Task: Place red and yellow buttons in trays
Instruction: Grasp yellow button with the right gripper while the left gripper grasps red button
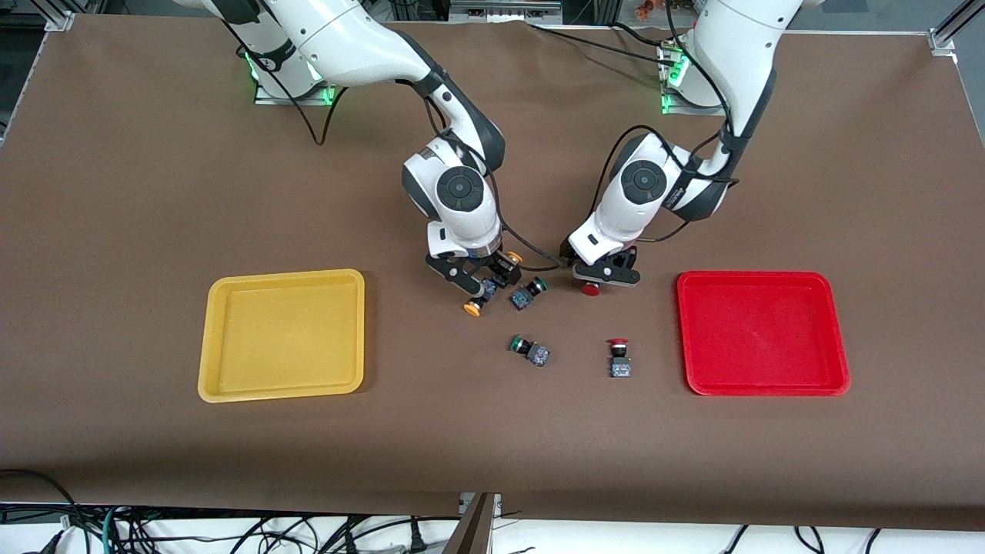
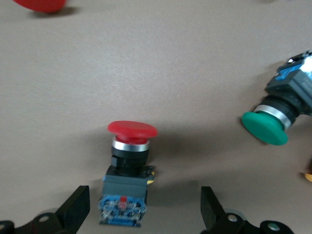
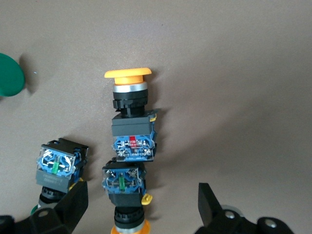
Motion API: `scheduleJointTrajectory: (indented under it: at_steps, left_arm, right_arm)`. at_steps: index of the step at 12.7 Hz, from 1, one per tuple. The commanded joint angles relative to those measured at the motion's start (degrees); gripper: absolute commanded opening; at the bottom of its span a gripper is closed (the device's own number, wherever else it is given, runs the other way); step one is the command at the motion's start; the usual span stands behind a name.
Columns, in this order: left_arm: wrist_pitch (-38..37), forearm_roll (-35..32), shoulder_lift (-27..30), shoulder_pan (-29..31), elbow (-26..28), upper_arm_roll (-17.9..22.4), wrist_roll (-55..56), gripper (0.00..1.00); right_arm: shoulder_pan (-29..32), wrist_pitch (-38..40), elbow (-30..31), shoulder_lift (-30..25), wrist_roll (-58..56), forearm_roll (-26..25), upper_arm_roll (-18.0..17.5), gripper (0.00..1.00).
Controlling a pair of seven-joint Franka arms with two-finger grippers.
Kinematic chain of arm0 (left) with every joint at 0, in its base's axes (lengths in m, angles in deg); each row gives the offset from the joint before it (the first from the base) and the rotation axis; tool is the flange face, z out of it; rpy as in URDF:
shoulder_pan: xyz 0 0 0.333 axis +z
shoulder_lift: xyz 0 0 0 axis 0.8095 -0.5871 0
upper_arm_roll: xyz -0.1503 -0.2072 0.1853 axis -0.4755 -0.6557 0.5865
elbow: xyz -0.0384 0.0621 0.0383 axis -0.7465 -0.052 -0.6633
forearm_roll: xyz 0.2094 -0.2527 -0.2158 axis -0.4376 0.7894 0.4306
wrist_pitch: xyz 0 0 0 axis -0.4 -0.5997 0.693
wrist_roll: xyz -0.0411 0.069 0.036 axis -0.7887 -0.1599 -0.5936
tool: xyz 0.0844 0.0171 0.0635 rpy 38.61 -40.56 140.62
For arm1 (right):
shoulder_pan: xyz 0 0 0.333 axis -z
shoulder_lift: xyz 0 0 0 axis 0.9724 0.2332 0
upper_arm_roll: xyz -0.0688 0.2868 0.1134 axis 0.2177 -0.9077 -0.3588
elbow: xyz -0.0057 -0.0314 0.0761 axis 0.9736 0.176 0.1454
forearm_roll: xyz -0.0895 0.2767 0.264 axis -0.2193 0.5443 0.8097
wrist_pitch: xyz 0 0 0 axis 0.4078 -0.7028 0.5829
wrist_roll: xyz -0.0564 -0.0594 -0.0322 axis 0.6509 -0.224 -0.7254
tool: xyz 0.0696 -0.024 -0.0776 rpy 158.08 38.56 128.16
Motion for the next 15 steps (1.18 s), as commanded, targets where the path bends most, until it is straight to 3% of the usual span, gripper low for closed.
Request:
scheduleJointTrajectory:
  at_steps: [1,3,4,5,6,10,14,15]
  left_arm:
    - [1.47,-0.68,-1.41,-0.49,-0.47,0.42,-0.58,1.00]
    - [1.65,-3.21,-1.59,-0.49,-0.56,0.42,-0.58,1.00]
    - [1.65,-6.01,-1.50,-0.23,-0.64,0.42,-0.67,0.73]
    - [1.65,-7.08,-1.41,-0.14,-0.64,0.33,-0.58,0.33]
    - [1.56,-7.09,-1.15,-0.14,-0.64,0.33,-0.49,0.13]
    - [-2.72,-7.09,2.26,0.73,-0.73,0.68,-0.23,0.06]
    - [-21.85,-7.27,7.11,6.52,-6.51,0.86,-0.40,0.08]
    - [-27.12,-7.36,7.37,8.45,-8.97,0.86,-1.01,0.08]
  right_arm:
    - [-0.92,-0.70,-1.27,1.47,1.16,0.32,0.41,1.00]
    - [-0.93,-1.14,-1.88,2.26,1.16,0.40,0.41,1.00]
    - [-0.93,-1.14,-2.23,2.61,1.25,0.40,0.41,1.00]
    - [-1.27,-1.23,-2.33,3.05,1.33,0.40,0.41,1.00]
    - [-1.36,-1.32,-2.41,3.23,1.33,0.40,0.41,0.99]
    - [-1.37,-1.32,-3.12,3.58,1.33,0.40,0.41,0.93]
    - [-1.63,-1.14,-3.03,3.58,1.07,0.32,0.41,0.46]
    - [-1.63,-1.14,-3.03,3.58,0.90,0.23,0.41,0.41]
